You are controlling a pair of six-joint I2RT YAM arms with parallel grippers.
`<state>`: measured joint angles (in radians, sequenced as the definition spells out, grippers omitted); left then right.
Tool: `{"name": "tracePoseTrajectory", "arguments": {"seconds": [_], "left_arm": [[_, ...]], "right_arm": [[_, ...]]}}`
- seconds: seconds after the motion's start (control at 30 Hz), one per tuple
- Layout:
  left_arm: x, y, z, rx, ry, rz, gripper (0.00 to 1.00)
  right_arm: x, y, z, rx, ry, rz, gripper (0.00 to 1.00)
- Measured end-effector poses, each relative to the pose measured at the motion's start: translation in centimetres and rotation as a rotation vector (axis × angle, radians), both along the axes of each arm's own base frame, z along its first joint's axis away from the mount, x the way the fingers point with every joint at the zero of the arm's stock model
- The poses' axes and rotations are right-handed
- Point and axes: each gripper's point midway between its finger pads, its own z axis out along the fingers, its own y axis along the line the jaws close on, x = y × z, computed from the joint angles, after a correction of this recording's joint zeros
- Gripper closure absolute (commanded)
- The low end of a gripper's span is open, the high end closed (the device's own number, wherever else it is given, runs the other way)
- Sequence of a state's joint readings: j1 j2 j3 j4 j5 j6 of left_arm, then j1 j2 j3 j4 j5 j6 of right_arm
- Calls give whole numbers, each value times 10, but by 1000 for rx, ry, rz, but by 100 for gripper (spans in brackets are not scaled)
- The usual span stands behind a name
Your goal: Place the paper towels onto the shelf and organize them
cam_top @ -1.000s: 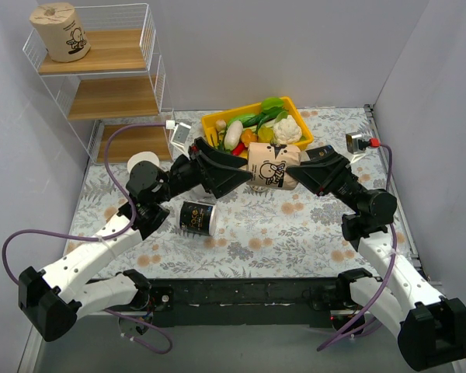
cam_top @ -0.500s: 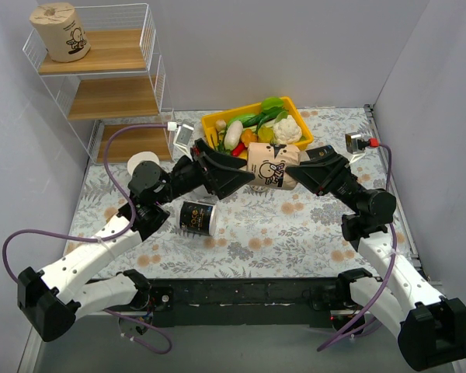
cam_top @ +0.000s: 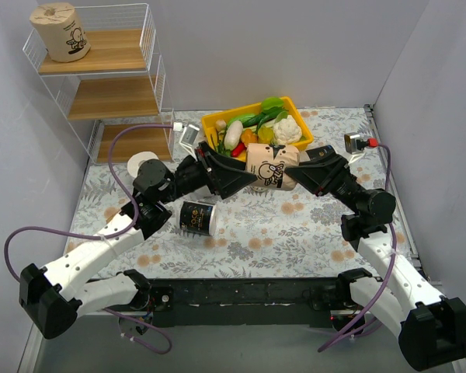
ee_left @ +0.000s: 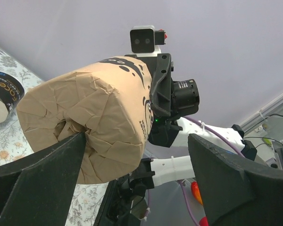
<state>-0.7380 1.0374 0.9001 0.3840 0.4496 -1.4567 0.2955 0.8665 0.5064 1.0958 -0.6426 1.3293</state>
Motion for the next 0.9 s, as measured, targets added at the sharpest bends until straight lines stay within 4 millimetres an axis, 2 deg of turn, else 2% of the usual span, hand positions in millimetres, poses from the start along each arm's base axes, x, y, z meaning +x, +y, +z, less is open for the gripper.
{"name": "tracePoseTrajectory", "arguments": {"seconds": [0.1,0.2,0.23,0.37,0.47,0.57,0.6,0.67,0.7,0.77,0.9], "left_arm": [[2,-6,-6,9,12,-17,23],[4,-9,-9,13,20,-19,40],[5,-9,-10,13,22,-18,51],[8,-8,-11,16,22,-1,63],[8,-8,-12,20,24,6,67],[9,-8,-15,32,30,11,69],[9,-8,-17,39,32,12,72],[9,-7,-20,55,31,19,73],[8,-6,-21,67,29,25,73],[9,-3,-23,93,23,48,71],[11,10,-12,160,-9,120,71]], "right_arm": [[0,1,-1,-1,2,4,69],[2,2,-2,-3,9,4,69],[1,2,-2,-2,10,7,69],[-1,2,0,3,-3,11,65],[-1,3,-1,0,-1,11,57],[0,2,-5,-2,7,2,42],[0,2,-6,-7,9,-1,31],[1,2,-8,-16,13,-10,24],[1,2,-9,-24,16,-17,16],[1,1,-12,-51,21,-43,9],[7,-6,-4,-126,27,-148,4]]}}
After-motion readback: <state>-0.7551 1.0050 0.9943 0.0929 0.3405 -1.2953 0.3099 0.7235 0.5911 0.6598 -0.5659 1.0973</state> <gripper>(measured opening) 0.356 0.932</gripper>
